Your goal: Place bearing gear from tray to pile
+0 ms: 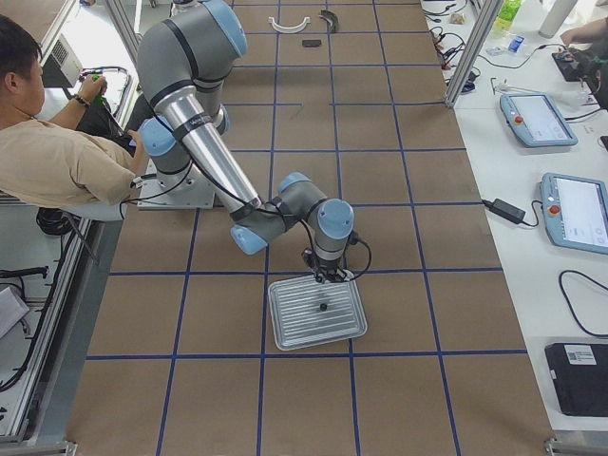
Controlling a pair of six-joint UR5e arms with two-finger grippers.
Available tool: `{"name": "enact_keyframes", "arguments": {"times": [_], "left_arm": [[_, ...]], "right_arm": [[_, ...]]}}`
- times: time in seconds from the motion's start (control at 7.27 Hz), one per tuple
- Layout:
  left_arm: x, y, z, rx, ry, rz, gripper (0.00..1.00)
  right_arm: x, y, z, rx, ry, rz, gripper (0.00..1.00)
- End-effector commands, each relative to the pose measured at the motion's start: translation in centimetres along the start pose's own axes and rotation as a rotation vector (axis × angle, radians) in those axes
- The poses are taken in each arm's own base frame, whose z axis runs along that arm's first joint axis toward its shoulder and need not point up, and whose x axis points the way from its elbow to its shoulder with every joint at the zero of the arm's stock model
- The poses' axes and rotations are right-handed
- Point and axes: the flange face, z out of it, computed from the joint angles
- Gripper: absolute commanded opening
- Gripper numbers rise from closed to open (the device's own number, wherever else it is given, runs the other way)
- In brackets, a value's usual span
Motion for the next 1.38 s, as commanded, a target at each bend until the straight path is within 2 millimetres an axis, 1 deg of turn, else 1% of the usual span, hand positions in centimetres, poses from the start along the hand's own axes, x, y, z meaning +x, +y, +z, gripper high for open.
{"name": "enact_keyframes", "arguments": {"times": [0.0, 0.14, 0.28, 0.41, 0.55, 0.69, 0.83, 0.96, 1.1, 1.24], "left_arm": [[0.0, 0.0, 0.0, 0.0, 0.0, 0.0, 1.0], [0.0, 0.0, 0.0, 0.001, 0.0, 0.0, 1.0], [0.0, 0.0, 0.0, 0.001, 0.0, 0.0, 1.0], [-0.1, 0.0, 0.0, 0.001, 0.001, -0.001, 1.0], [-0.1, 0.0, 0.0, 0.001, 0.0, 0.002, 1.0], [-0.1, 0.0, 0.0, 0.001, 0.0, 0.002, 1.0], [-0.1, 0.0, 0.0, 0.001, 0.0, 0.002, 1.0], [-0.1, 0.0, 0.0, 0.001, 0.0, 0.002, 1.0], [-0.1, 0.0, 0.0, 0.001, 0.0, 0.002, 1.0], [-0.1, 0.0, 0.0, 0.001, 0.001, 0.002, 1.0]], "right_arm": [[-4.0, -8.6, -2.2, 0.028, 0.017, 0.026, 0.0], [-5.8, -10.6, -1.9, 0.029, -0.002, 0.092, 0.0], [-8.4, -14.6, -3.2, 0.032, 0.015, 0.075, 0.0], [-11.9, -19.5, -4.2, 0.038, 0.02, 0.148, 0.0], [-15.9, -25.4, -4.3, 0.044, 0.014, 0.201, 0.0], [-20.4, -31.3, -4.9, 0.055, 0.016, 0.303, 0.0], [-26.1, -37.5, -5.4, 0.08, 0.016, 0.473, 0.0], [-31.0, -42.7, -5.1, 0.081, 0.002, 0.579, 0.0], [-35.5, -47.0, -4.8, 0.085, -0.008, 0.666, 0.0], [-39.2, -50.9, -5.3, 0.107, -0.043, 0.74, 0.0]]}}
